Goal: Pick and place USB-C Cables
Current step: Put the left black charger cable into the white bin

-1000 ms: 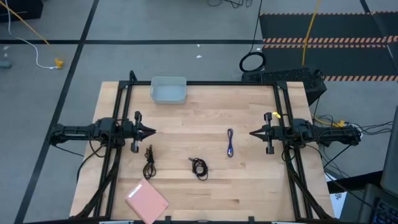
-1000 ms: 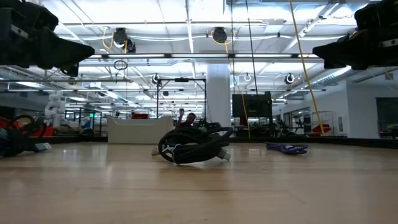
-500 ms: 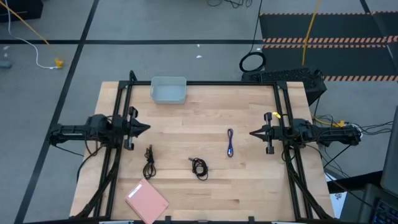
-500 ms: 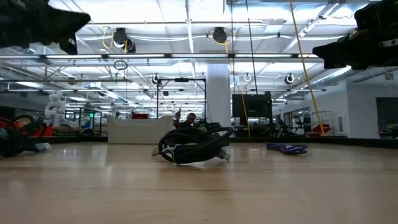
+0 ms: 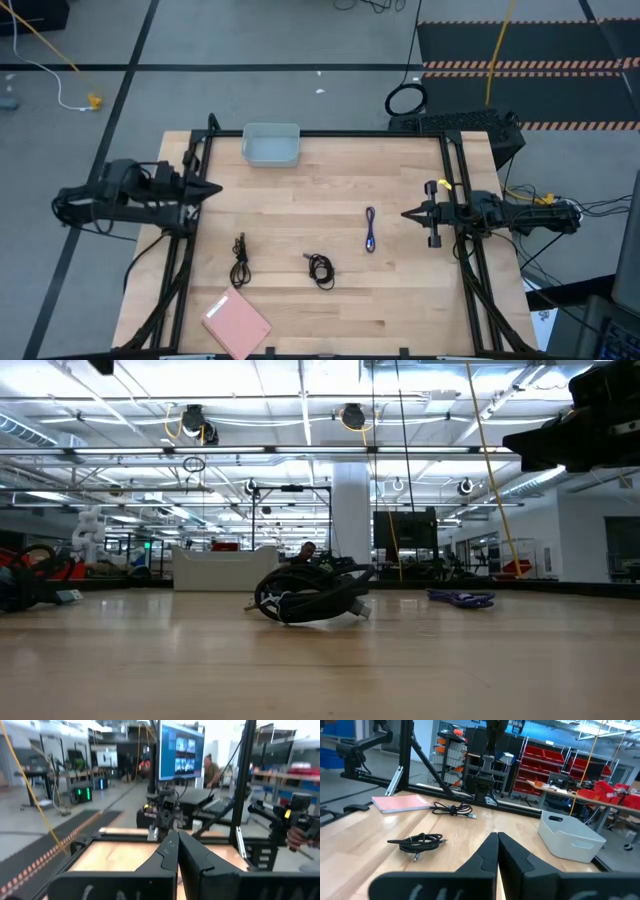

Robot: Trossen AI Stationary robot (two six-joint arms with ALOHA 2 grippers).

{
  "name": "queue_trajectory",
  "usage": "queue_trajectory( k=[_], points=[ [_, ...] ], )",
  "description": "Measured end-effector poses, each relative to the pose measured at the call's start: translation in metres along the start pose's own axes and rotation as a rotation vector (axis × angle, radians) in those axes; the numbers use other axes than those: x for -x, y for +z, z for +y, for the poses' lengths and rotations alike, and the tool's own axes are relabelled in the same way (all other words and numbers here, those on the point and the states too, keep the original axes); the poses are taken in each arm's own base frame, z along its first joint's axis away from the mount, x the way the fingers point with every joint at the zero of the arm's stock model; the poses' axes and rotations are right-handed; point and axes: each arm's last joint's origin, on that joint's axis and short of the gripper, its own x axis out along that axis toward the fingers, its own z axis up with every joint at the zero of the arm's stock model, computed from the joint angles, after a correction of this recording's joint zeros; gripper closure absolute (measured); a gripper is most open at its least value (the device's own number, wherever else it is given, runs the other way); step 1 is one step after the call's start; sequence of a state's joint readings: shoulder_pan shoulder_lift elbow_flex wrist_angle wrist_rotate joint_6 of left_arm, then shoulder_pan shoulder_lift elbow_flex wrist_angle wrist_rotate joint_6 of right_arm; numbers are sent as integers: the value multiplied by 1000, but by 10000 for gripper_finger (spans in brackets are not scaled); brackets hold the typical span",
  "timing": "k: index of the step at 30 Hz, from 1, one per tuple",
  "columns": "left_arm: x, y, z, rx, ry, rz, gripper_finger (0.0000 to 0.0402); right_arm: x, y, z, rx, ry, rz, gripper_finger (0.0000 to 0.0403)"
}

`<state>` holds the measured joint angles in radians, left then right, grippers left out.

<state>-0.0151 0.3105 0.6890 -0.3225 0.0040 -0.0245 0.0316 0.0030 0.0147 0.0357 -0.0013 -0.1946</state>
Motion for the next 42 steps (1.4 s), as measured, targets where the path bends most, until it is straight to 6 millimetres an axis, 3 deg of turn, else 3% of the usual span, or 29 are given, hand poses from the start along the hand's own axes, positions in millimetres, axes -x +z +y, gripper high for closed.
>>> queue_trajectory(
  k=[13, 21, 33, 42],
  points=[
    [-28, 73, -6, -44, -40, 291, 398, 1, 15, -3, -179, -13, -92, 403],
    [-35, 104, -8, -61, -55, 331, 394, 4, 77, -17, -186, -60, -85, 403],
    [-39, 109, -8, -153, -55, 301, 390, -22, 197, -42, -203, -94, 164, 403],
    [-40, 112, -8, -158, -54, 273, 384, -42, 259, -54, -208, -83, 286, 403]
  ],
)
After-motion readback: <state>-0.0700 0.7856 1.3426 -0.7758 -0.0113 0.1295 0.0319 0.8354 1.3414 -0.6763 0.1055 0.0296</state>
